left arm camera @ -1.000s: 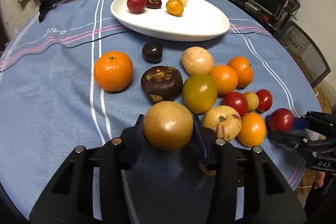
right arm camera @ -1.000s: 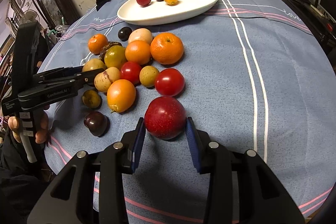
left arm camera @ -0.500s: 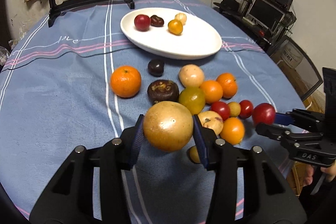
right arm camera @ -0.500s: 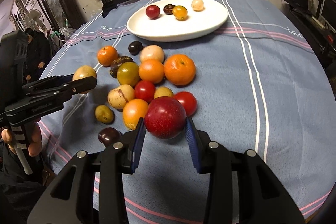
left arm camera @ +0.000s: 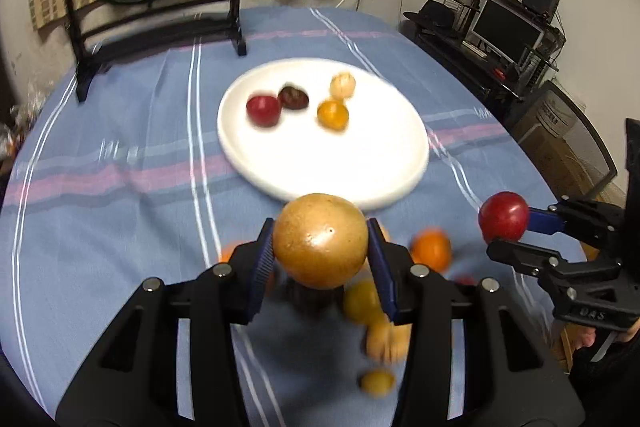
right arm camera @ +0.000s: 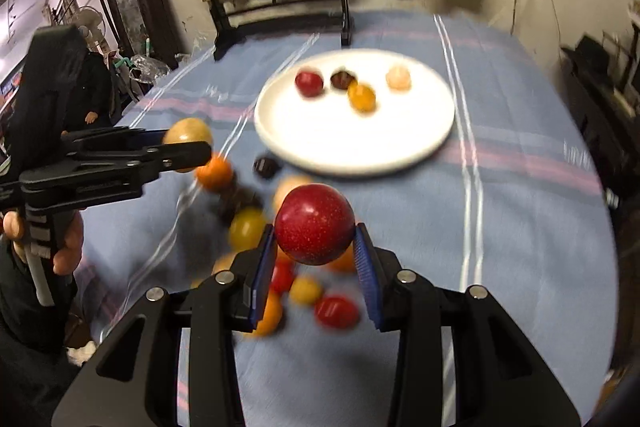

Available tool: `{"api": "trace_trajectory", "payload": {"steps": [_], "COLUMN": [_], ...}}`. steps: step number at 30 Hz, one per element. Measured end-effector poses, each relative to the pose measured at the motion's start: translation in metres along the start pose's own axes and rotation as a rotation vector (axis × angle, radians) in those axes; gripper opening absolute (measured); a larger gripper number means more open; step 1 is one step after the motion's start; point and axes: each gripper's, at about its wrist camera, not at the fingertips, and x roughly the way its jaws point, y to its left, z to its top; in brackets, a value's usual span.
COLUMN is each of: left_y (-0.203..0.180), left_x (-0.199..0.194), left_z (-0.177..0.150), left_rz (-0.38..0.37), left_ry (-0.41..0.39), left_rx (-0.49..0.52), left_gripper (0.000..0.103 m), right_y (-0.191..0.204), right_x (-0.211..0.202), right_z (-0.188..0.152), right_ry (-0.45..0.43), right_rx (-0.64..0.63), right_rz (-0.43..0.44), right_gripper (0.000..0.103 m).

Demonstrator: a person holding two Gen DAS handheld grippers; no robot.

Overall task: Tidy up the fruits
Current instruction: 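Carry both fruits onto the white plate and open both grippers, then grasp the red tomato with the right gripper while the left gripper moves toward the pile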

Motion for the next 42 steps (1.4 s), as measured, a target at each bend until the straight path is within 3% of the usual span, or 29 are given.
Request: {"api": "trace_trajectory", "payload": {"steps": [6, 10, 14, 19, 21, 24, 27, 30, 36, 39, 42], "left_y": [-0.001, 0.009, 0.015, 0.018, 0.02, 0.021, 0.022, 0.018, -0.001, -0.008, -0.008], "left_x": [0.06, 0.114, 0.141, 0.155, 0.155, 0.136, 0.102, 0.055, -0.02, -0.031, -0.033], "left_z": [0.068, 0.091, 0.099, 0.103, 0.105, 0.112, 0.113, 0.097, 0.011, -0.033, -0.059], "left_rz": [0.018, -0.002, 0.0, 0.01, 0.006, 0.004, -0.004, 0.024, 0.153, 0.221, 0.211], "left_ry": [0.016, 0.096, 0.126, 0.147, 0.138, 0.086, 0.029, -0.041, -0.156, -0.153, -0.102], "left_rx": [0.004, -0.053, -0.062, -0.065, -0.069, -0.081, -0.095, -0.071, -0.064, -0.081, -0.086], "left_gripper": [0.046, 0.046, 0.046, 0.047, 0.062, 0.071, 0.076, 0.087, 0.097, 0.099, 0.099], "right_y": [-0.041, -0.068, -0.084, -0.089, -0.088, -0.083, -0.076, -0.067, -0.036, -0.023, -0.015], "right_x": [0.063, 0.123, 0.162, 0.175, 0.175, 0.158, 0.131, 0.095, 0.028, 0.01, 0.003], "right_z": [0.074, 0.097, 0.106, 0.115, 0.116, 0.119, 0.114, 0.093, 0.023, -0.006, -0.019], "right_ry": [0.043, 0.119, 0.171, 0.163, 0.146, 0.101, 0.076, 0.089, 0.064, 0.022, 0.016], "right_rx": [-0.009, 0.016, 0.031, 0.017, -0.008, -0.049, -0.088, -0.069, 0.032, 0.096, 0.149], "right_rz": [-0.041, -0.074, -0.058, -0.068, -0.106, -0.161, -0.206, -0.155, -0.084, -0.132, -0.14], "right_gripper": [0.039, 0.039, 0.039, 0.04, 0.048, 0.063, 0.063, 0.064, 0.065, 0.065, 0.065]}}
